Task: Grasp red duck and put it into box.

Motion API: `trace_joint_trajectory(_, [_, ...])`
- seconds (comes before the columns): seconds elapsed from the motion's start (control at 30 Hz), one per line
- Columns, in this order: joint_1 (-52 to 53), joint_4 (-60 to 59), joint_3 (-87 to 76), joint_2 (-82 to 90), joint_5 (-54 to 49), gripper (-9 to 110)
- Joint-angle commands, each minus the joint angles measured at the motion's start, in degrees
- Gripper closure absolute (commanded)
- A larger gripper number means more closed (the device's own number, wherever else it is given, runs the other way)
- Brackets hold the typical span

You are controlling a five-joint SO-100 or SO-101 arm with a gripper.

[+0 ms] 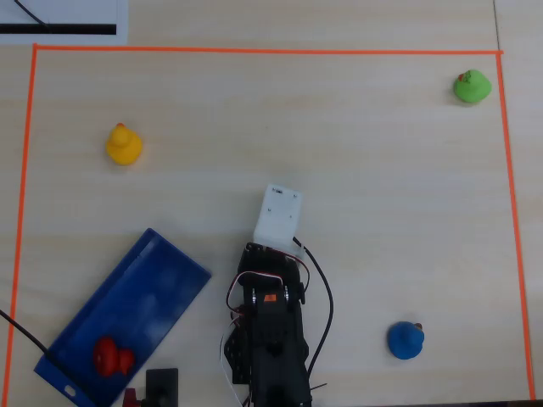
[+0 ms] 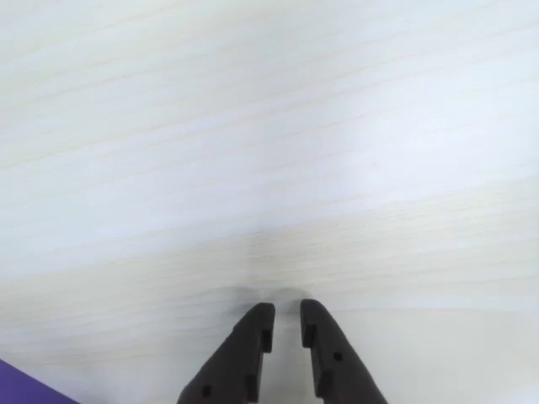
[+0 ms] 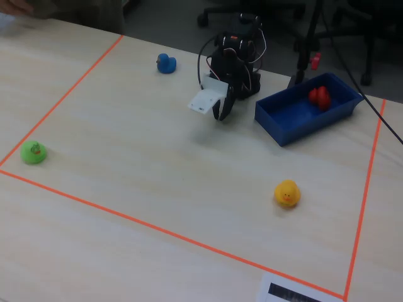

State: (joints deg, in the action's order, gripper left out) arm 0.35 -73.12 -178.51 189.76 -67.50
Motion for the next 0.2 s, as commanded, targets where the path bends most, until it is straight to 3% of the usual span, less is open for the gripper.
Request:
trace_joint_trajectory(0.0, [0.09, -1.41, 0.26, 0.00, 0.09, 101])
trace_joint_trajectory(0.17, [0.09, -1.41, 0.26, 0.00, 0.09, 101])
